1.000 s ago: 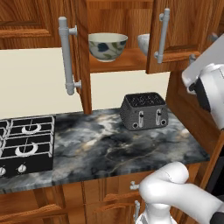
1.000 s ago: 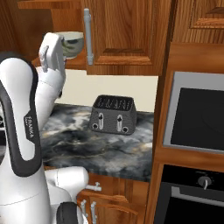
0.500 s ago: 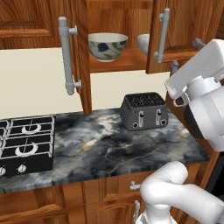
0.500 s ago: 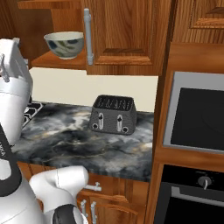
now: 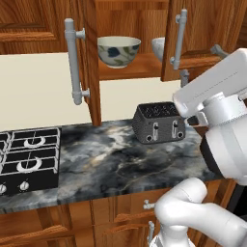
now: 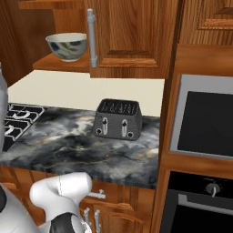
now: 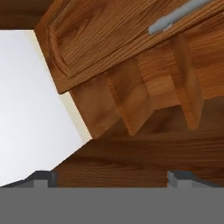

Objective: Open the cabinet. Pick the bowls from the counter and place them in the cabinet. Then close the cabinet.

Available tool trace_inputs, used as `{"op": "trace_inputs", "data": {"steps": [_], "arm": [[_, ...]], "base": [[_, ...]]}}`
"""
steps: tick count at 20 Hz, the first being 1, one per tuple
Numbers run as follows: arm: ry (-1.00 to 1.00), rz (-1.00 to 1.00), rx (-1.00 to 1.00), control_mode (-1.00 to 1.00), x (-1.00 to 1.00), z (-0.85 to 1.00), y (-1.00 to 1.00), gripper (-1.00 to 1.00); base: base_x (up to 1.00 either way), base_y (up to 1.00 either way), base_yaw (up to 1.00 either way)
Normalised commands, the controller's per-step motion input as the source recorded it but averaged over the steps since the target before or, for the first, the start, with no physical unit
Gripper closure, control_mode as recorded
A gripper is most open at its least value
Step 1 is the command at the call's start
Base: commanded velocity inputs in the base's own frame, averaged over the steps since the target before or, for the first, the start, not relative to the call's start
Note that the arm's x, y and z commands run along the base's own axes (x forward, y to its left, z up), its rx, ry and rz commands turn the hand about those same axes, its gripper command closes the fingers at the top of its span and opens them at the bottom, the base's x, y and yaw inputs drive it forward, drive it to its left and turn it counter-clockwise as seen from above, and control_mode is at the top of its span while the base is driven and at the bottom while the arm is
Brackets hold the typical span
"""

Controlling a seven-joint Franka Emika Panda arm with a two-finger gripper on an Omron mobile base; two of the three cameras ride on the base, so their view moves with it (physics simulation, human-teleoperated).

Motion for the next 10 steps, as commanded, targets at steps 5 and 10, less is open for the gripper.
{"op": "trace_inputs", "data": {"steps": [5, 10], "arm": [[0.37, 0.02, 0.25, -1.0, -0.65, 0.03, 0.43, -1.0], [0.32, 0.0, 0.33, -1.0, -0.76, 0.17, 0.31, -1.0]], "base": [[0.0, 0.0, 0.0], [0.0, 0.0, 0.0]]}}
